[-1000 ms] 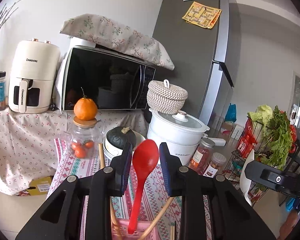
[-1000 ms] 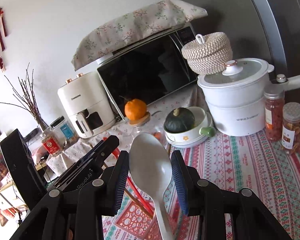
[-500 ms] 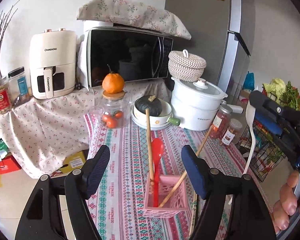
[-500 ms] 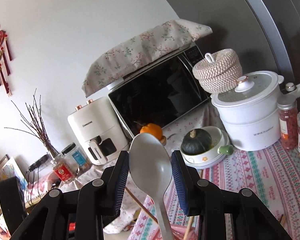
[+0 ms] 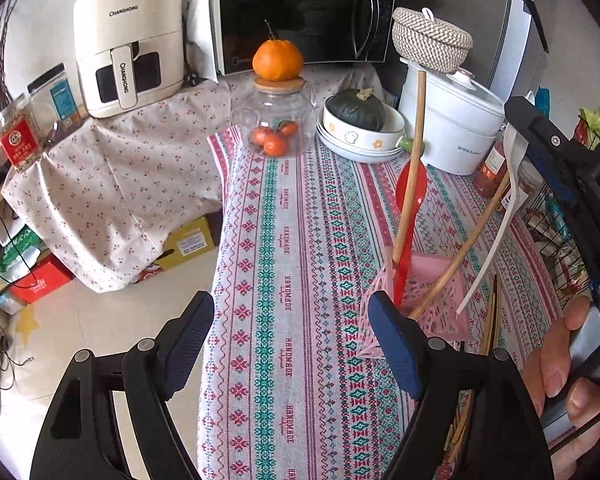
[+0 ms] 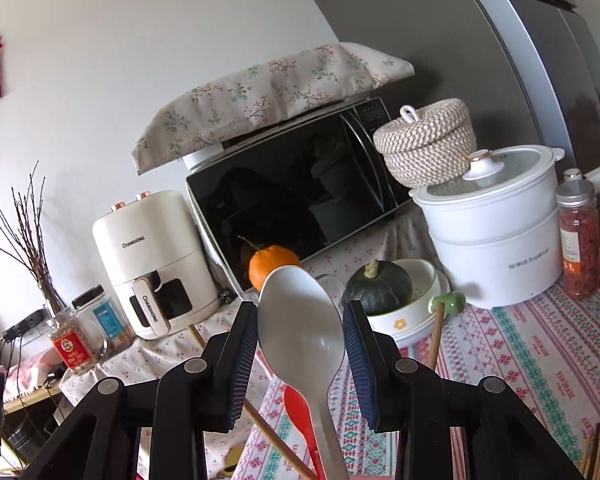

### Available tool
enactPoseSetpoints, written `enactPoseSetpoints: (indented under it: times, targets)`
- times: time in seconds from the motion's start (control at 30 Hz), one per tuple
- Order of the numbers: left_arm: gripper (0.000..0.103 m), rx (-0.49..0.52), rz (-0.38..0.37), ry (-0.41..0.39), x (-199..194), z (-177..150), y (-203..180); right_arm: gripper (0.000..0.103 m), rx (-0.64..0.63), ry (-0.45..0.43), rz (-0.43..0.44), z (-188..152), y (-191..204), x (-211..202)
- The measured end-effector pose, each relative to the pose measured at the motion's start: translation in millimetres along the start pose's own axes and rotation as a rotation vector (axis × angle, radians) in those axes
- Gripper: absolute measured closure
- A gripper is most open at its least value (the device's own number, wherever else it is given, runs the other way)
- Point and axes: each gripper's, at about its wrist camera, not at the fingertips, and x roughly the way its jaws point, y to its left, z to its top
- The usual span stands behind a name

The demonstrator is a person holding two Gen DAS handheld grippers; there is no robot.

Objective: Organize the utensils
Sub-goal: 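Open the right tool to drop the white spoon into the basket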

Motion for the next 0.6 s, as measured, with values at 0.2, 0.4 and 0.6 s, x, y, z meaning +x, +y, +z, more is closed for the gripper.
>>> enactPoseSetpoints:
  times: [0.2,0.4,0.6]
  targets:
    - [0.021,-0.016,0.004,0.004,3,2,6,0.062,-0.010,0.026,-0.012,-9,-3,5]
    - [0.021,0.005,0.004,-0.002,0,1,-2,0.047,-0.044,0.041,0.002,1,-3,-6]
    - [0.021,0.022,-0.012,-0.026,-12,-1,-16,0.035,-0.126,0.080,-0.019,26,-6,-28]
